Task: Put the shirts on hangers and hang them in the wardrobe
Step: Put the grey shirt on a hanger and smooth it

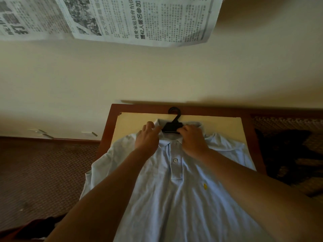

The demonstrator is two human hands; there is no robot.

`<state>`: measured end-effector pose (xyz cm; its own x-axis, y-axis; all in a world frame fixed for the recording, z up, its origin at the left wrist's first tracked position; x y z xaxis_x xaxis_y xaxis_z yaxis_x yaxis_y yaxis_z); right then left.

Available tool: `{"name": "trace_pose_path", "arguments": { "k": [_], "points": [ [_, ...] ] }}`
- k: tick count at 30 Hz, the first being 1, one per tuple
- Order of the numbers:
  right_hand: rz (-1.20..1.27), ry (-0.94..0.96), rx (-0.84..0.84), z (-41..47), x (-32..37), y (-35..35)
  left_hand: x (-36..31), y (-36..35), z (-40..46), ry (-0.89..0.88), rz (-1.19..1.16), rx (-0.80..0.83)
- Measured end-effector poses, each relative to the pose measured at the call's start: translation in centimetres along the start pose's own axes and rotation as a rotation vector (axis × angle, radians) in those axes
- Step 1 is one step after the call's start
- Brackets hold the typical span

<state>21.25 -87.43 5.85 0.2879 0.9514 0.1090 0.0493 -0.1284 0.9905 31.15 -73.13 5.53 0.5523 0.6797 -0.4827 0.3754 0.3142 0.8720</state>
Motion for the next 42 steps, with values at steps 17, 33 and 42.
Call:
{"name": "trace_pose_path", "arguments": {
  "k": [17, 33, 42],
  "points": [
    [-0.220, 0.017, 0.257, 3.7, -0.2, 0.1, -1.0, -6.7, -6.4, 0.198, -0.009, 0.053],
    [-0.284, -0.006, 0.196, 4.8, -4.6, 1.8, -1.2, -6.0, -6.9, 0.225, 0.003, 0.061],
    [-0.084, -0.450, 0.026, -5.5, -6.9, -2.6, -1.8, -6.3, -3.0, 0.061, 0.079, 0.173]
  ]
}}
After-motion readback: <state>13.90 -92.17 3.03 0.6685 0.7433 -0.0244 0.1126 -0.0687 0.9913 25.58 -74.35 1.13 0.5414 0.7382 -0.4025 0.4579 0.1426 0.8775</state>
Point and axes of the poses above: each hand's wrist, its own z-axis towards the middle knuckle, its own y-axis out of the back of the hand, x = y × z, the point moved 3 cm from there along z, towards the middle knuckle, and after that the axes turned 11 degrees about -z, right-handed, at the moved point
